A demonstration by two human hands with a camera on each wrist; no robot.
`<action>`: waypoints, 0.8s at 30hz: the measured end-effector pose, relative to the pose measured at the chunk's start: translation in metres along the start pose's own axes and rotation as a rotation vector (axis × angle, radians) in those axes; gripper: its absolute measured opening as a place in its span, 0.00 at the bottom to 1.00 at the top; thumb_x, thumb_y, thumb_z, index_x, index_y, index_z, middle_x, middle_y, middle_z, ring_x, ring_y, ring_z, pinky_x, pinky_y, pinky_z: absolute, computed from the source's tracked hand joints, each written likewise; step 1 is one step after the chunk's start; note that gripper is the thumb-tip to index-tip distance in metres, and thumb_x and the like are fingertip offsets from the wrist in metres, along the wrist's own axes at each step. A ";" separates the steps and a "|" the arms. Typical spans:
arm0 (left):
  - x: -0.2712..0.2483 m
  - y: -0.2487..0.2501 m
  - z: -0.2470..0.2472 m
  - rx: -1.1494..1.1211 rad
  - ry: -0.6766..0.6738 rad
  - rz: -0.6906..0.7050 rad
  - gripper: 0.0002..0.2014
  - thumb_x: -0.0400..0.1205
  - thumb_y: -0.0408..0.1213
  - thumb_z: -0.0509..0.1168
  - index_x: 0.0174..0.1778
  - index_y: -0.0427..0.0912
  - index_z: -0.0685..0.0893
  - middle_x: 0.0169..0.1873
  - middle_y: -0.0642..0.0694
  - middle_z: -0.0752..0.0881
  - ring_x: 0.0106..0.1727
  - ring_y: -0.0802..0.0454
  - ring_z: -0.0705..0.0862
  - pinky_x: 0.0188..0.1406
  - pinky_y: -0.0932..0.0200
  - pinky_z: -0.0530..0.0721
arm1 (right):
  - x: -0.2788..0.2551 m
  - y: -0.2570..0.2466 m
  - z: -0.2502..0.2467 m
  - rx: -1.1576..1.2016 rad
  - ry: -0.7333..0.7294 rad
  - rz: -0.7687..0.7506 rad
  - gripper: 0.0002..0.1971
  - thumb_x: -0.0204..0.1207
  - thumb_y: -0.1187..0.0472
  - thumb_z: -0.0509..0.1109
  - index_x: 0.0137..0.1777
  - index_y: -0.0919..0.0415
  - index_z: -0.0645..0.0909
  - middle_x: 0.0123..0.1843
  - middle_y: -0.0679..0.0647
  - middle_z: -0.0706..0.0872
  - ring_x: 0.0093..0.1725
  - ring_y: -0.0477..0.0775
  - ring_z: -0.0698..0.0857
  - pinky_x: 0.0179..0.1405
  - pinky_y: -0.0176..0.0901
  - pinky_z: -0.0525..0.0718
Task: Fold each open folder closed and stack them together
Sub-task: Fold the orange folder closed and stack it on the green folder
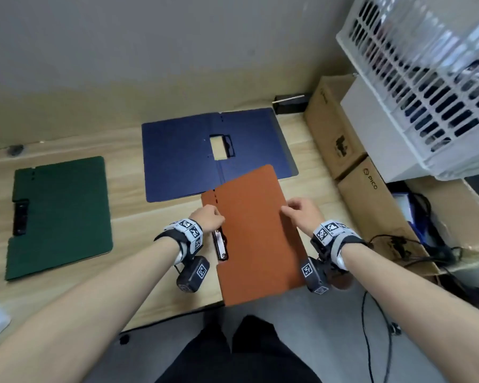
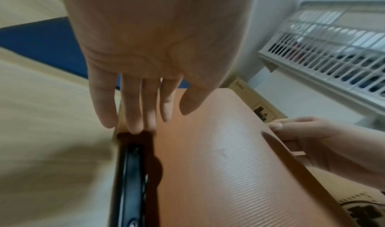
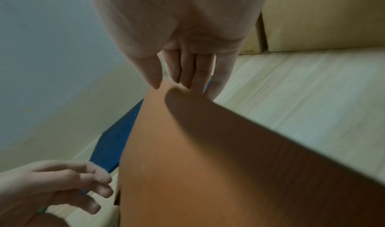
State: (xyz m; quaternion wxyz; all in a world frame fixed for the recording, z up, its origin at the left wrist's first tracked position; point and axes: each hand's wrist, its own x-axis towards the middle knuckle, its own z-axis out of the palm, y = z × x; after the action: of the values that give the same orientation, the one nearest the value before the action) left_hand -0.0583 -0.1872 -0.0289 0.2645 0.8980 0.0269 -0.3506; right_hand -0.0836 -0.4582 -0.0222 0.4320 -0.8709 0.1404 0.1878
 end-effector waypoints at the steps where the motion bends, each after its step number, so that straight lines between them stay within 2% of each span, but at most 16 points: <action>1: 0.005 -0.007 0.003 0.014 0.017 -0.036 0.05 0.80 0.42 0.62 0.41 0.46 0.79 0.40 0.45 0.83 0.41 0.43 0.82 0.43 0.56 0.78 | 0.005 0.006 0.004 -0.035 0.019 0.015 0.12 0.69 0.46 0.69 0.44 0.51 0.88 0.36 0.45 0.89 0.31 0.46 0.80 0.41 0.48 0.81; 3: 0.012 -0.017 0.010 -0.001 0.040 -0.097 0.06 0.77 0.41 0.63 0.39 0.42 0.79 0.35 0.44 0.82 0.39 0.41 0.83 0.37 0.57 0.76 | 0.015 0.016 0.012 -0.127 0.018 0.063 0.10 0.71 0.49 0.71 0.47 0.51 0.87 0.33 0.45 0.87 0.31 0.49 0.81 0.40 0.45 0.80; 5: 0.015 -0.023 0.018 -0.072 0.058 -0.160 0.11 0.77 0.41 0.66 0.47 0.37 0.80 0.40 0.41 0.84 0.45 0.39 0.86 0.38 0.56 0.78 | 0.022 0.023 0.020 -0.227 0.000 0.120 0.10 0.72 0.50 0.73 0.47 0.55 0.86 0.31 0.47 0.85 0.34 0.55 0.84 0.39 0.45 0.81; 7: 0.017 -0.024 0.028 -0.200 0.088 -0.213 0.16 0.76 0.40 0.68 0.55 0.34 0.81 0.49 0.39 0.86 0.52 0.38 0.86 0.47 0.53 0.83 | 0.029 0.029 0.031 -0.370 -0.012 0.161 0.15 0.71 0.46 0.73 0.48 0.58 0.86 0.41 0.56 0.88 0.41 0.62 0.88 0.44 0.48 0.83; 9: 0.022 -0.024 0.039 -0.365 0.132 -0.283 0.20 0.73 0.39 0.69 0.59 0.35 0.79 0.52 0.41 0.85 0.55 0.39 0.85 0.51 0.52 0.84 | 0.037 0.031 0.042 -0.532 0.021 0.157 0.20 0.71 0.44 0.73 0.54 0.60 0.83 0.54 0.63 0.84 0.51 0.67 0.86 0.52 0.52 0.83; 12: 0.031 -0.026 0.049 -0.577 0.182 -0.386 0.24 0.61 0.42 0.70 0.52 0.35 0.83 0.46 0.43 0.90 0.47 0.43 0.89 0.47 0.52 0.89 | 0.041 0.026 0.051 -0.545 0.041 0.190 0.27 0.69 0.44 0.77 0.58 0.63 0.77 0.58 0.64 0.80 0.58 0.69 0.83 0.57 0.54 0.81; 14: 0.035 -0.030 0.049 -0.744 0.189 -0.435 0.24 0.58 0.42 0.73 0.47 0.32 0.86 0.42 0.38 0.92 0.44 0.40 0.91 0.49 0.44 0.92 | 0.049 0.026 0.049 -0.485 0.005 0.227 0.31 0.64 0.43 0.81 0.59 0.62 0.75 0.58 0.62 0.81 0.58 0.68 0.84 0.57 0.52 0.81; 17: 0.027 -0.034 0.042 -0.953 0.228 -0.501 0.18 0.70 0.38 0.78 0.47 0.27 0.84 0.43 0.33 0.92 0.45 0.37 0.92 0.52 0.39 0.90 | 0.059 0.024 0.045 -0.459 -0.102 0.244 0.35 0.56 0.38 0.85 0.54 0.59 0.77 0.54 0.56 0.85 0.53 0.62 0.86 0.51 0.47 0.82; 20: 0.017 -0.049 0.039 -1.003 0.319 -0.531 0.18 0.76 0.41 0.76 0.54 0.33 0.83 0.50 0.37 0.90 0.51 0.38 0.90 0.58 0.41 0.88 | 0.053 0.011 0.054 -0.505 -0.216 0.185 0.31 0.56 0.35 0.84 0.47 0.57 0.79 0.42 0.51 0.84 0.43 0.57 0.83 0.41 0.44 0.78; 22: 0.009 -0.061 0.034 -1.039 0.394 -0.557 0.22 0.74 0.44 0.77 0.59 0.34 0.83 0.53 0.37 0.90 0.52 0.38 0.89 0.59 0.40 0.87 | 0.050 -0.003 0.065 -0.501 -0.261 0.153 0.31 0.57 0.35 0.83 0.48 0.56 0.79 0.41 0.50 0.82 0.44 0.58 0.83 0.41 0.44 0.77; 24: 0.000 -0.076 0.025 -1.068 0.463 -0.578 0.25 0.73 0.44 0.77 0.61 0.33 0.84 0.52 0.36 0.90 0.50 0.39 0.90 0.58 0.39 0.88 | 0.052 -0.017 0.079 -0.441 -0.273 0.126 0.32 0.55 0.35 0.84 0.50 0.55 0.78 0.44 0.49 0.83 0.47 0.57 0.84 0.43 0.44 0.76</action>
State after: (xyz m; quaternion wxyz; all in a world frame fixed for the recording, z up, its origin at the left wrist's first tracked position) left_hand -0.0913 -0.1341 -0.0790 0.5570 0.6517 0.4945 -0.1432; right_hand -0.0463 -0.3893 -0.0777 0.2343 -0.9000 0.0906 0.3562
